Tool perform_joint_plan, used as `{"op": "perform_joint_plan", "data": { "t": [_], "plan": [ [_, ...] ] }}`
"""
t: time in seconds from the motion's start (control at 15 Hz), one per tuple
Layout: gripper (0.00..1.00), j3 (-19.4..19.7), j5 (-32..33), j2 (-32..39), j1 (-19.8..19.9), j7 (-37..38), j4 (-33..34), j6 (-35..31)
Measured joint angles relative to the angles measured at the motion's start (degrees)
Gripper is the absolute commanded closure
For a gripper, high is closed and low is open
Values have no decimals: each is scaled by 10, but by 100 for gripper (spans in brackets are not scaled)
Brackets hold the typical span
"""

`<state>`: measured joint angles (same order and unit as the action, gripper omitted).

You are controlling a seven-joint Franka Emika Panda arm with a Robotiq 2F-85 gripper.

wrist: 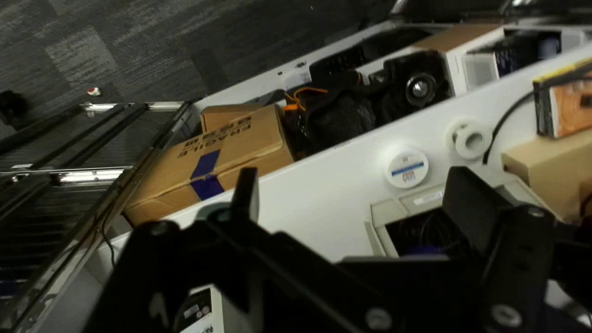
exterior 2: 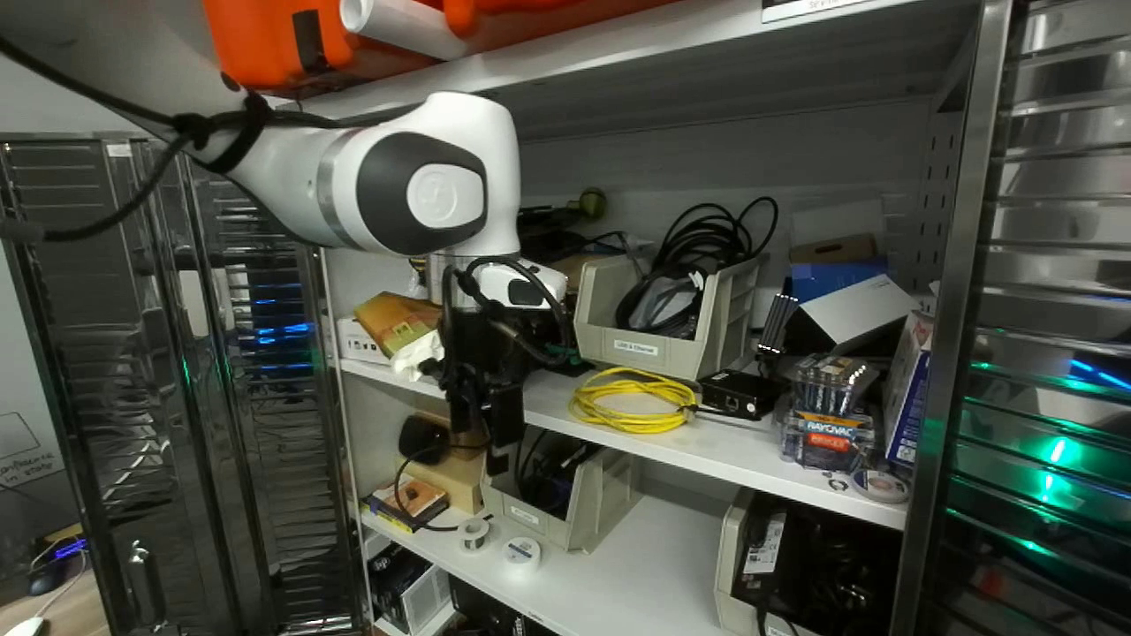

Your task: Pick up the yellow cable and put in the tool box

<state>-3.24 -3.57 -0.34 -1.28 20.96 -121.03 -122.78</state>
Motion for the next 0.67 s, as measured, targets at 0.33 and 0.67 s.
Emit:
{"op": "perform_joint_plan", "data": {
  "t": [0.33,0.67],
  "plan": [
    [0,24,-13,39,6,80,82,-52],
    [0,52,-2,103,9,187,144,-133]
  ]
}}
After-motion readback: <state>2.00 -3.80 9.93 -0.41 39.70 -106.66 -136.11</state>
